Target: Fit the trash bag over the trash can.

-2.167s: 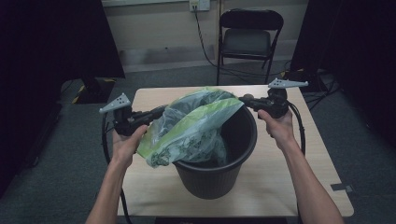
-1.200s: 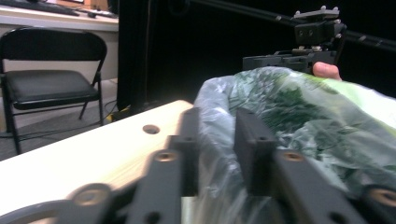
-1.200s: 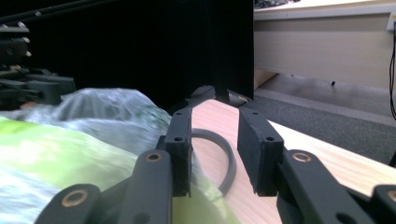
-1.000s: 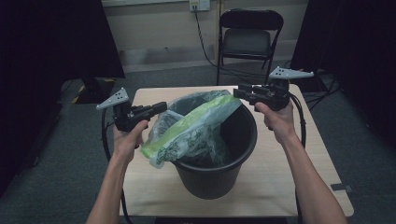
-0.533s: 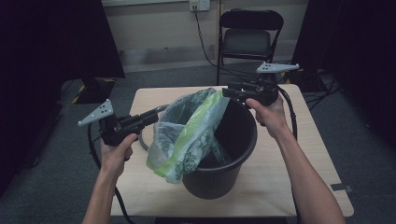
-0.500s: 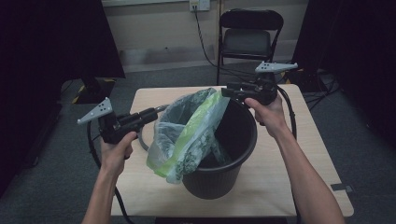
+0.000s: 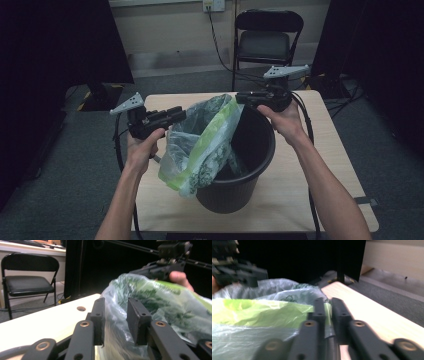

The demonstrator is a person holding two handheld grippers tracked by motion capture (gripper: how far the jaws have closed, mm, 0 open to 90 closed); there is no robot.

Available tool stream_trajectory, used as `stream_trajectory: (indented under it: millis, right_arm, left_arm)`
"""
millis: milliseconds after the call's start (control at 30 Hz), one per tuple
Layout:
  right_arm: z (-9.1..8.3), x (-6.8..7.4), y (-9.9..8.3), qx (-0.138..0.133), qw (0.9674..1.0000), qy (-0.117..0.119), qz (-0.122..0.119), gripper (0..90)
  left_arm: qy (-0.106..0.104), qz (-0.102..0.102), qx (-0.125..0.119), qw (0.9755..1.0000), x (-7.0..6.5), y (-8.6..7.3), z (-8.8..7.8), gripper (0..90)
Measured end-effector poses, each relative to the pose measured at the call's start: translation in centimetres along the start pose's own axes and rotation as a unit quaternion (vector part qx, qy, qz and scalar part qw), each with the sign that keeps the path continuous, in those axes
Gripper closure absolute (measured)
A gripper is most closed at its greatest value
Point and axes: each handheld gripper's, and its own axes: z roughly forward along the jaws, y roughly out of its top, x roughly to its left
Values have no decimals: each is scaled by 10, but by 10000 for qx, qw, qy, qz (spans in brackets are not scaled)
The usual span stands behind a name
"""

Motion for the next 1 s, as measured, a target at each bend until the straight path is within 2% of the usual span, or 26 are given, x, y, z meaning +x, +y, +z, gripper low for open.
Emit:
stream_trajectory:
  millis: [100, 167, 300, 500, 600, 667, 733, 767, 800, 867, 900, 967, 1000]
  right_arm:
    - [-3, 0, -1, -2, 10000, -48, -3, 900]
    - [-6, 1, -2, -20, 10000, -72, -22, 900]
    - [-17, -1, -7, -148, 9996, -251, 7, 900]
    - [-44, -9, -31, -362, 9977, -549, 137, 900]
    - [-51, -16, -46, -459, 9968, -539, 377, 900]
    - [-51, -17, -49, -423, 9968, -558, 395, 900]
    - [-50, -15, -45, -486, 9968, -546, 318, 900]
    - [-48, -15, -41, -536, 9971, -441, 326, 859]
    - [-47, -14, -35, -596, 9970, -369, 329, 753]
    - [-43, -13, -25, -682, 9966, -316, 327, 670]
    - [-41, -13, -20, -691, 9969, -169, 321, 631]
    - [-35, -12, -13, -634, 9974, -17, 338, 541]
    - [-31, -12, -11, -513, 9980, 91, 358, 525]
  left_arm:
    - [-51, 49, -16, 10000, -4, -3, -4, 692]
    - [4, 112, -15, 9999, -7, -4, -7, 684]
    - [54, 86, -115, 9999, -11, -7, -11, 681]
    - [91, 116, -201, 9997, -18, -12, -21, 677]
    - [108, 154, -197, 9996, -20, -13, -24, 673]
    - [107, 158, -155, 9997, -20, -11, -23, 670]
    - [195, 174, -115, 9996, -20, -9, -19, 678]
    - [225, 181, -84, 9995, -19, -8, -15, 672]
    - [267, 193, -48, 9994, -19, -7, -13, 665]
    - [285, 196, -13, 9994, -18, -5, -9, 664]
    - [283, 211, 8, 9994, -17, -5, -7, 662]
    - [227, 156, 27, 9996, -14, -4, -4, 653]
    - [205, 149, 43, 9997, -12, -3, -3, 654]
